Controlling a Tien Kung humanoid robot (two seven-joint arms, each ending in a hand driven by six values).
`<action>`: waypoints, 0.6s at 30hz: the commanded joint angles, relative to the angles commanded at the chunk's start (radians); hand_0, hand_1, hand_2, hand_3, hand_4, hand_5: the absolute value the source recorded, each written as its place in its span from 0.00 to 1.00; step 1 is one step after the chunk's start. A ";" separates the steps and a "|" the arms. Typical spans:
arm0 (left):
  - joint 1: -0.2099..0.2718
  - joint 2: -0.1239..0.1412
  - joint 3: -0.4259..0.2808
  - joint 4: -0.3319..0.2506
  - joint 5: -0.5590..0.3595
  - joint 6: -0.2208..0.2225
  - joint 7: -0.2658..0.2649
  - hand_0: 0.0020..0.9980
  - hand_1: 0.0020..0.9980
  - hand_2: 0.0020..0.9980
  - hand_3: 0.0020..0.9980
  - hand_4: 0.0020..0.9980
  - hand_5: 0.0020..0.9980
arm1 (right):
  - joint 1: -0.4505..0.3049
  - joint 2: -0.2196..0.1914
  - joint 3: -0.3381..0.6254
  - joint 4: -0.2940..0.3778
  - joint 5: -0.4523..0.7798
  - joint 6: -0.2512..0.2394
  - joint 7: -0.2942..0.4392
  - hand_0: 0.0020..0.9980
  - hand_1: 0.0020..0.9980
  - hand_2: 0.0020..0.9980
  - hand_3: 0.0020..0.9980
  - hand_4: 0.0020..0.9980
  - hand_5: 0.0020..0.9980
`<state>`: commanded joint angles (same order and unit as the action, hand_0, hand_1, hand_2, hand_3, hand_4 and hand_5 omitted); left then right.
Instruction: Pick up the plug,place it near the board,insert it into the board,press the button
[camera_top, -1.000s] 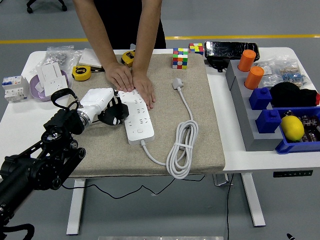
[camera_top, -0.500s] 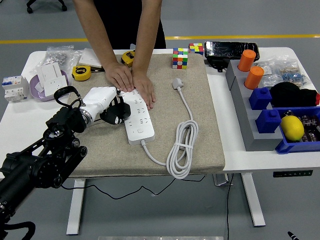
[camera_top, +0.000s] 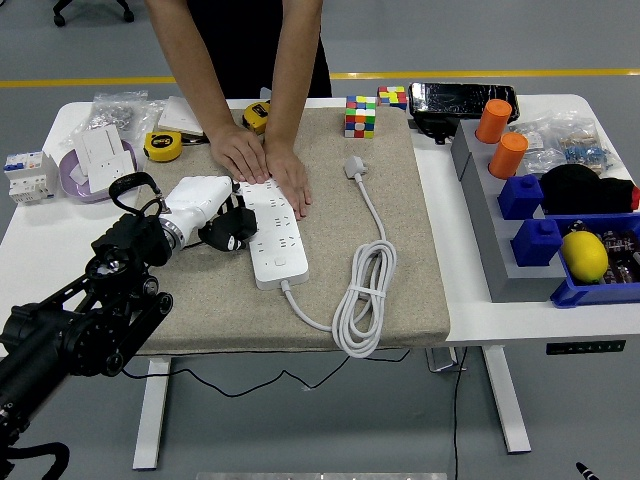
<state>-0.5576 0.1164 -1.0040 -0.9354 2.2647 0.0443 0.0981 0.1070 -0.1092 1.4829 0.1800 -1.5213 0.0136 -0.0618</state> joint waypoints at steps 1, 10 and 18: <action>-0.001 0.000 0.001 0.000 0.000 0.001 0.000 0.61 0.47 0.38 0.42 0.54 0.00 | 0.001 0.000 -0.001 0.000 0.001 0.000 0.000 0.83 0.77 0.76 0.79 1.00 0.98; -0.005 -0.003 0.005 0.008 0.003 0.003 0.000 0.61 0.47 0.38 0.43 0.54 0.00 | 0.000 0.000 0.001 0.000 -0.004 0.001 -0.001 0.83 0.77 0.76 0.79 1.00 0.98; -0.005 -0.009 0.006 0.025 0.004 0.007 -0.002 0.62 0.48 0.39 0.43 0.56 0.00 | -0.003 0.000 0.005 0.000 -0.008 0.002 -0.001 0.83 0.77 0.76 0.79 1.00 0.98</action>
<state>-0.5631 0.1076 -0.9975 -0.9103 2.2689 0.0512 0.0959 0.1044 -0.1096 1.4877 0.1800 -1.5295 0.0155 -0.0628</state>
